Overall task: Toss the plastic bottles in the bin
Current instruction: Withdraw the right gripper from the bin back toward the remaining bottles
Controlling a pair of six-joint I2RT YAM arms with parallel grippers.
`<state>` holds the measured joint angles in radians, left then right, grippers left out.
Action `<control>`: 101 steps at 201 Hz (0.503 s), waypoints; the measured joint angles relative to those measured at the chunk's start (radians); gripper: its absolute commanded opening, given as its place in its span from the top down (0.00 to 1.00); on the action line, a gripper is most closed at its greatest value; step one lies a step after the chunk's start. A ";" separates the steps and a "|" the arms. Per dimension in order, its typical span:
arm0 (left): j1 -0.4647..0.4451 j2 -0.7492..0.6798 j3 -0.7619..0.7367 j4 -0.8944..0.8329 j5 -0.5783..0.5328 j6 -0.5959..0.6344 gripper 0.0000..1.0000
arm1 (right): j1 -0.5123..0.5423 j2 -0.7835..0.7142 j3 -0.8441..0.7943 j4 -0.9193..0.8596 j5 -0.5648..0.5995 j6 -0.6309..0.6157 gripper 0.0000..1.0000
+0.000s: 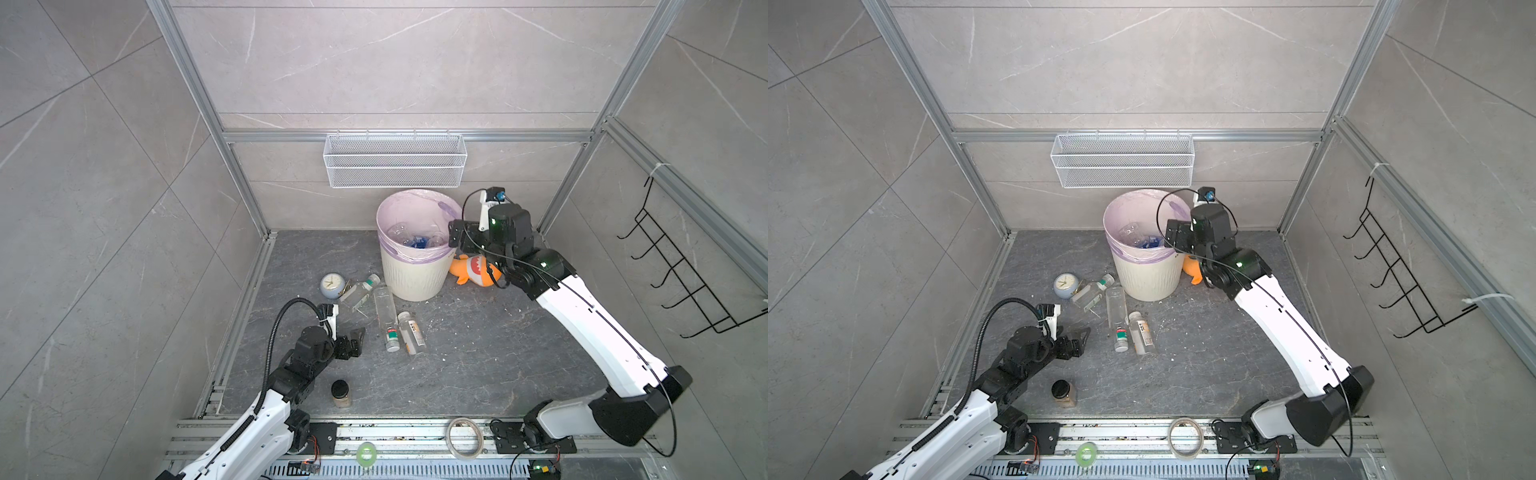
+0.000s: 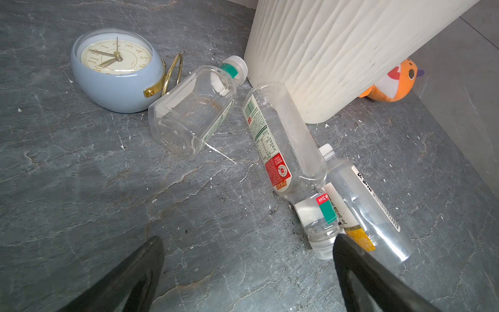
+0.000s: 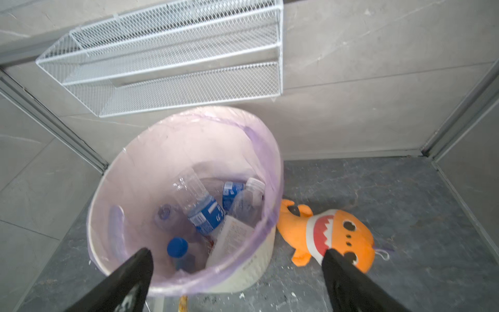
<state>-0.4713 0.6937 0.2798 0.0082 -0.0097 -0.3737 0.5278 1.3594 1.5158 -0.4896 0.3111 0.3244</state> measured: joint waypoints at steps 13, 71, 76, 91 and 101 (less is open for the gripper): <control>0.000 0.000 0.000 -0.001 -0.011 0.000 0.00 | 0.000 -0.071 -0.099 0.019 0.000 0.005 0.01; 0.000 0.048 0.000 -0.001 -0.020 -0.001 0.00 | 0.000 -0.360 -0.503 0.063 -0.009 0.041 0.01; 0.000 0.057 0.000 0.000 -0.019 -0.001 0.00 | 0.000 -0.378 -0.533 0.063 -0.013 0.045 0.01; 0.000 0.092 0.002 0.000 -0.018 -0.004 0.00 | 0.000 -0.426 -0.618 0.068 -0.027 0.054 0.01; 0.000 0.117 0.008 0.000 -0.018 -0.008 0.00 | 0.000 -0.449 -0.668 0.068 -0.040 0.059 0.01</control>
<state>-0.4713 0.8112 0.2874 0.0086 -0.0273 -0.3817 0.5278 0.9104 0.8482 -0.4213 0.2707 0.3832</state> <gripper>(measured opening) 0.997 0.990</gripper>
